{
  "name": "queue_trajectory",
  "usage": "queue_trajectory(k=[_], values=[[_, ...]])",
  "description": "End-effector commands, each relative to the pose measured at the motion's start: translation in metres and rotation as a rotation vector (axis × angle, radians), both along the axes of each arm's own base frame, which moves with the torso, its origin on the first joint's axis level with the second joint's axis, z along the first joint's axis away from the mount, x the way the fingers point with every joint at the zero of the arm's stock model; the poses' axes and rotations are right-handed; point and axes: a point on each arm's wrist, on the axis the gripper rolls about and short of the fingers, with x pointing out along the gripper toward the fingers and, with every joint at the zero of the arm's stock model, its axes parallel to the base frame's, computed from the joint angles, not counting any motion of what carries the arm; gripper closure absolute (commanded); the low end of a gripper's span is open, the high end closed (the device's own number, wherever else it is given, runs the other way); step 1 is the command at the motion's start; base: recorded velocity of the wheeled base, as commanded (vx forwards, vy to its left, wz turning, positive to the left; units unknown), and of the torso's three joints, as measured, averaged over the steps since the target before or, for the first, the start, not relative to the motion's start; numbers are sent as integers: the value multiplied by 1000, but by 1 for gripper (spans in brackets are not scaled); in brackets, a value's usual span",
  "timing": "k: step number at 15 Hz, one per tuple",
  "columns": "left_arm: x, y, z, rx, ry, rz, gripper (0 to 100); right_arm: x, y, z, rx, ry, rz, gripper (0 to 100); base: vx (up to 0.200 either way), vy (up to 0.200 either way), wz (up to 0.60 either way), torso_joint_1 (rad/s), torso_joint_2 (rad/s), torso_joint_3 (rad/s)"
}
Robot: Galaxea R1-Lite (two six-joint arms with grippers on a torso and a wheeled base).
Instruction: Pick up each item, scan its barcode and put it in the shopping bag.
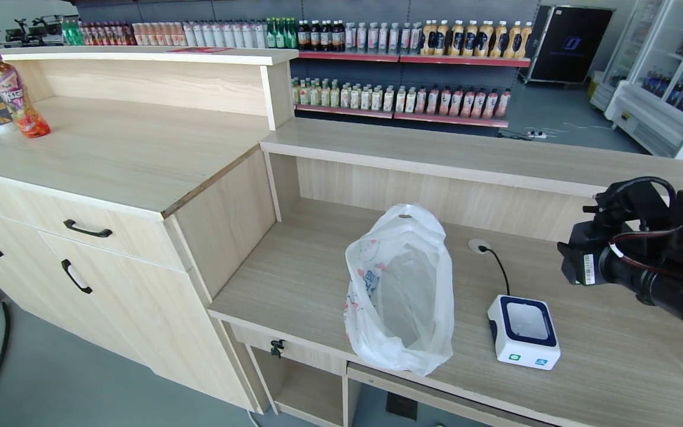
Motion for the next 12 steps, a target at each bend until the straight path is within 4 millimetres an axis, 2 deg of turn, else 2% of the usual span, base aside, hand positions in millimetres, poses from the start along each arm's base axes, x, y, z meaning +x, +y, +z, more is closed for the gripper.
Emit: queue_trajectory(k=[1,4,6,7,12], values=[[0,0,0,-1,1,1,0,0,0,8,4,-55,2,100,0,0,600,-2,2,2],[0,0,0,1,1,1,0,3,1,14,8,-77,5,100,0,0,600,7,1,1],[0,0,0,-1,1,1,0,5,5,11,6,-67,19,100,0,0,600,-2,-5,2],[0,0,0,-1,-1,1,0,9,6,5,11,-49,20,100,0,0,600,7,7,-2],[0,0,0,-1,-1,1,0,39,-6,-54,4,116,-34,100,0,0,0,0,0,0]])
